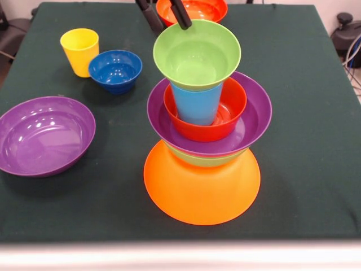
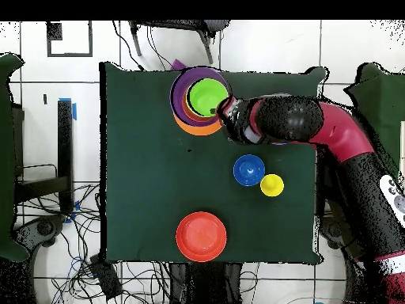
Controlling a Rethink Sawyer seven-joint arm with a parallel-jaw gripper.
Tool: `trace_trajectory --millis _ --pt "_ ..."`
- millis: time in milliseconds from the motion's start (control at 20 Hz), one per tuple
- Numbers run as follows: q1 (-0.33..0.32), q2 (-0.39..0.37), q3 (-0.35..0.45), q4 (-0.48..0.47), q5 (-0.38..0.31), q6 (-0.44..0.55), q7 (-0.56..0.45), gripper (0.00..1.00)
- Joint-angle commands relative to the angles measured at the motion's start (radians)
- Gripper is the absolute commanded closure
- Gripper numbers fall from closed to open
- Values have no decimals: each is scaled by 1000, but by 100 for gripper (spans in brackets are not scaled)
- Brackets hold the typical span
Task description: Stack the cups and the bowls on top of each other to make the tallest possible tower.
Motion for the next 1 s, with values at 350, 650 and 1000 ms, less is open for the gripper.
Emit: trace_trajectory --millis 350,650,1000 --pt "26 -11 -81 58 -87 81 -173 0" --pt "20 -48 -79 82 -72 104 -170 0" --pt "42 -26 -103 54 -95 91 -176 0"
